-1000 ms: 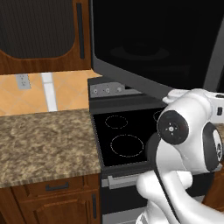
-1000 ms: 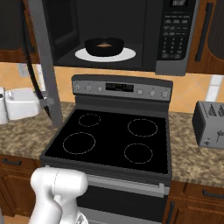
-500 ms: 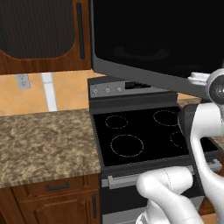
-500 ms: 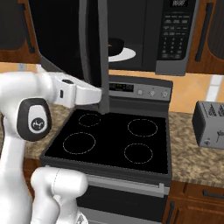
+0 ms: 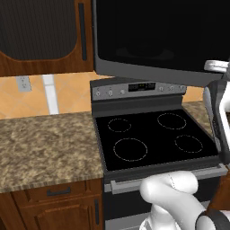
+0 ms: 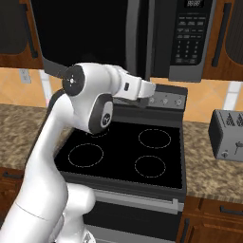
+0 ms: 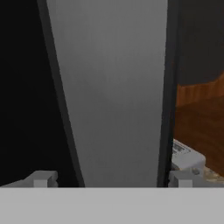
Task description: Open the microwave, place the bowl with waffle inside the microwave, then close the microwave door and turn it on.
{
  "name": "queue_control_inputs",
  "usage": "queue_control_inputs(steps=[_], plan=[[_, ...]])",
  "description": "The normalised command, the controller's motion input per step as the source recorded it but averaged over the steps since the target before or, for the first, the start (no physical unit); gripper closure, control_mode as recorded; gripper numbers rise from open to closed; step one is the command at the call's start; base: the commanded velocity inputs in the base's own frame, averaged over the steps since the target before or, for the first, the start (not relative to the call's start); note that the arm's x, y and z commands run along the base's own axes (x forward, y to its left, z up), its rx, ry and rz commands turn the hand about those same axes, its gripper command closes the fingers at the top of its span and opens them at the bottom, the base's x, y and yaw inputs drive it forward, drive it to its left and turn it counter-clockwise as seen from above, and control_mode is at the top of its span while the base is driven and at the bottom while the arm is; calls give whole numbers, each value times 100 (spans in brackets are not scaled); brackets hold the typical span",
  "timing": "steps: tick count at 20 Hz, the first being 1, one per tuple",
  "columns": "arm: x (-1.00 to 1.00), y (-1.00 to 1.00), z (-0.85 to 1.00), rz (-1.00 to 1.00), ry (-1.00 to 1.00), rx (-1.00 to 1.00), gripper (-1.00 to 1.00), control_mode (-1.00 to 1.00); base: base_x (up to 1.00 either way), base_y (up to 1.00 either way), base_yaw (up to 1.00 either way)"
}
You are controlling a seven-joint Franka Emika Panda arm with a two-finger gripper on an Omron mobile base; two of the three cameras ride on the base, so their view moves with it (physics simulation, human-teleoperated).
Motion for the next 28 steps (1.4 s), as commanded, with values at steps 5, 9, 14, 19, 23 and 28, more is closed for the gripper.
queue_control_inputs(steps=[5,9,14,19,23,28], plan=[[88,-24,0,20,0,4,-100,-100,0,0,0],[91,-22,0,14,0,1,-100,-100,0,0,0],[79,-5,0,5,0,1,-100,-100,0,0,0],[60,0,0,0,0,0,-100,-100,0,0,0],[49,0,0,0,0,0,-100,-100,0,0,0],[48,0,0,0,0,1,-100,-100,0,0,0]])
